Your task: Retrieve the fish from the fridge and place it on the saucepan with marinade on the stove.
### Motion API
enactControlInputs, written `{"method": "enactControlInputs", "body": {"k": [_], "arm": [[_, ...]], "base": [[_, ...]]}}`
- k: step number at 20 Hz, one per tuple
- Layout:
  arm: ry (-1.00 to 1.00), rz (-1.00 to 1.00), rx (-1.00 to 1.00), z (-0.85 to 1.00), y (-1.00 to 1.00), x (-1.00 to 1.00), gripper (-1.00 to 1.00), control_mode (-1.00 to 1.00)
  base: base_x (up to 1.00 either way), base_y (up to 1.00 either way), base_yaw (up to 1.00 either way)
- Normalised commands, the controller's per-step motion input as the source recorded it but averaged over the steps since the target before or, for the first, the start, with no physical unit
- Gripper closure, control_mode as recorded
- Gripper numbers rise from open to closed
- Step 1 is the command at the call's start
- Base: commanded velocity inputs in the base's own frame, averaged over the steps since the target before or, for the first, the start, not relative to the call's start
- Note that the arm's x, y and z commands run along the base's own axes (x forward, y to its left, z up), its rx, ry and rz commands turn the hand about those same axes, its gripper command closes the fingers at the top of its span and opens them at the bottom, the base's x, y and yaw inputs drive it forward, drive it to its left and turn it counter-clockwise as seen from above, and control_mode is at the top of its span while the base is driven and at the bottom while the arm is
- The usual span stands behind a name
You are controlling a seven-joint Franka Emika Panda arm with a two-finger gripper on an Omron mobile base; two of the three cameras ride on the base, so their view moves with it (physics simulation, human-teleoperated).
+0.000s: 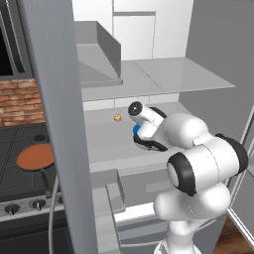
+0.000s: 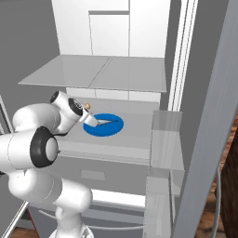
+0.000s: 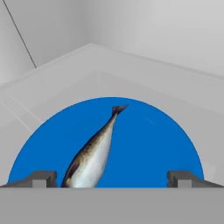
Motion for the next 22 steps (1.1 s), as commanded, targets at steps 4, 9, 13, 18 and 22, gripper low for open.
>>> {"method": "enactControlInputs", "body": {"k": [4, 9, 13, 18, 22], "arm": [[0.0, -0.04, 0.0, 0.0, 0.14, 0.0, -1.0, -1.0], [0.0, -0.04, 0.0, 0.0, 0.13, 0.0, -1.0, -1.0], [0.0, -0.04, 0.0, 0.0, 0.1, 0.0, -1.0, -1.0], [0.0, -0.02, 0.0, 0.0, 0.02, 0.0, -1.0, -1.0], [0.0, 0.0, 0.0, 0.0, 0.0, 0.0, -1.0, -1.0]], "base": [[0.0, 0.0, 0.0], [0.0, 0.0, 0.0], [0.0, 0.0, 0.0], [0.0, 0.0, 0.0], [0.0, 0.0, 0.0]]}}
